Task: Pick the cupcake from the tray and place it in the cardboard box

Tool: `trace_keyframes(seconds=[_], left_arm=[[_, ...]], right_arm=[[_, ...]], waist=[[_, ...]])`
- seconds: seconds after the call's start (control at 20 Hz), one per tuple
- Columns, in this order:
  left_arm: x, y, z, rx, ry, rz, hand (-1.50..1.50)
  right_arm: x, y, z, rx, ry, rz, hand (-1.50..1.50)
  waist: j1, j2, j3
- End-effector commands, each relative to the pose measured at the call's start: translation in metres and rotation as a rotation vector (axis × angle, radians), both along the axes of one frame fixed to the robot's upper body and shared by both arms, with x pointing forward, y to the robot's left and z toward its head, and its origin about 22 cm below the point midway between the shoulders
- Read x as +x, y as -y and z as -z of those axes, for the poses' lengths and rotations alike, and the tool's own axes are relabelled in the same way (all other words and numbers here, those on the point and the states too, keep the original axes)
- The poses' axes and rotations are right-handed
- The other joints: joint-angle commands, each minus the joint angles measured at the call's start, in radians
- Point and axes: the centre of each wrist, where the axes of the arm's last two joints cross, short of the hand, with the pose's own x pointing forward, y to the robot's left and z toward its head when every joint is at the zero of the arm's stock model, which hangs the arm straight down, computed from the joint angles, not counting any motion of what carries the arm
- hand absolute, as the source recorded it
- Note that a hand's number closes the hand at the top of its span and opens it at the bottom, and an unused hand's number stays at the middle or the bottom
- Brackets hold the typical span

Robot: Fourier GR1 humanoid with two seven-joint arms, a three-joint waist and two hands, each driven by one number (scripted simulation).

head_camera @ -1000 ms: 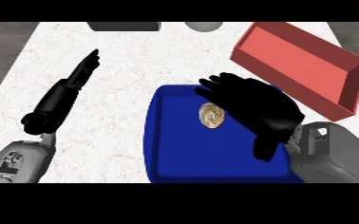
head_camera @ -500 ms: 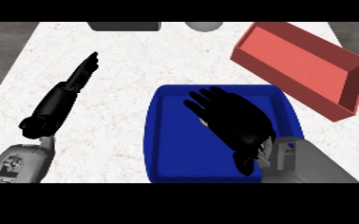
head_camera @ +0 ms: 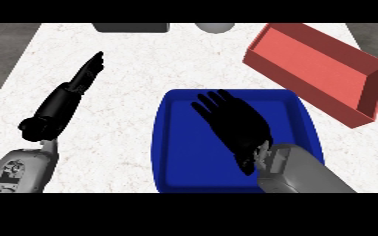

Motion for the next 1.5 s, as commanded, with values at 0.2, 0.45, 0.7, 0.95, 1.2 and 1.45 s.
trace_keyframes(seconds=[0.2, 0.45, 0.7, 0.95, 1.2, 1.45], left_arm=[[-0.014, -0.001, -0.001, -0.017, -0.003, 0.019, 0.00], [-0.005, 0.001, 0.006, -0.007, 0.005, -0.007, 0.00], [-0.007, 0.011, 0.007, -0.021, 0.008, 0.008, 0.00], [-0.011, 0.017, 0.010, 0.004, -0.003, 0.003, 0.00], [-0.014, 0.001, 0.015, -0.022, -0.009, 0.014, 0.00], [0.010, 0.015, 0.007, 0.003, 0.020, 0.003, 0.00]], right_arm=[[0.021, -0.002, 0.035, -0.055, 0.031, 0.027, -1.50], [0.034, 0.006, 0.035, -0.065, 0.021, 0.047, -1.50], [0.029, -0.005, 0.043, -0.029, -0.026, 0.019, -1.50], [0.037, -0.007, 0.056, -0.075, -0.030, 0.017, -1.50], [0.035, 0.021, 0.073, -0.119, 0.005, 0.064, -1.50], [0.062, 0.026, 0.081, -0.070, -0.019, 0.067, -1.50]], waist=[[0.005, 0.000, 0.000], [0.002, 0.000, 0.000], [0.001, 0.000, 0.000], [0.001, 0.000, 0.000], [-0.001, -0.001, 0.000], [-0.001, 0.001, 0.000]])
